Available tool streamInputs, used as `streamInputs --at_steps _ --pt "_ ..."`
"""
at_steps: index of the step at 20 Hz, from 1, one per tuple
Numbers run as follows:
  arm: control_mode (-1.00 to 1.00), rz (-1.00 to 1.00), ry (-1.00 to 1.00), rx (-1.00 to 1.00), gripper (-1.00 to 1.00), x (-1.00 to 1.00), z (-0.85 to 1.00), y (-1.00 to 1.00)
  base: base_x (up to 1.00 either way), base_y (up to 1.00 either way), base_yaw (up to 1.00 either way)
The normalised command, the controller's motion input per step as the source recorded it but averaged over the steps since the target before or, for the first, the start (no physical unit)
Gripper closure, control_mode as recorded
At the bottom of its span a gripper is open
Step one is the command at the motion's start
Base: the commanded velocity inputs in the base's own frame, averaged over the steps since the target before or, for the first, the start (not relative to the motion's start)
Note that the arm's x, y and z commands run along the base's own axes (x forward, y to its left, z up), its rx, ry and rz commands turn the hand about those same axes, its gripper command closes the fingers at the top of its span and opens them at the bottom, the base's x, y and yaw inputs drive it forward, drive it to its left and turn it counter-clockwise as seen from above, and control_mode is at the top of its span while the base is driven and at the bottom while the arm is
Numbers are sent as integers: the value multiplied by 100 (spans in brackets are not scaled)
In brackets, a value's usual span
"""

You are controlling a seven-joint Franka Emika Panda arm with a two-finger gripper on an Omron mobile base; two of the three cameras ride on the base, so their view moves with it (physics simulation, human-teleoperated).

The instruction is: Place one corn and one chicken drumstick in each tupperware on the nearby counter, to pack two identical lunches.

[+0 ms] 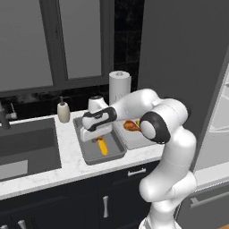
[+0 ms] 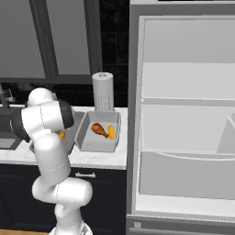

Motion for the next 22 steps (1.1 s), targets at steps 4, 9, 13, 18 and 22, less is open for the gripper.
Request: streamInputs --at_steps 4,9,13,18,22 --pt "-100 11 1 0 -100 45 4 0 0 0 0" --pt "-100 9 3 0 -100 42 7 0 0 0 0" --pt "-100 1 2 -1 -100 -29 53 0 0 0 0" --pt "-100 0 0 0 -100 -100 75 0 0 0 0" --pt "-100 1 0 0 -100 -100 35 -11 0 0 0"
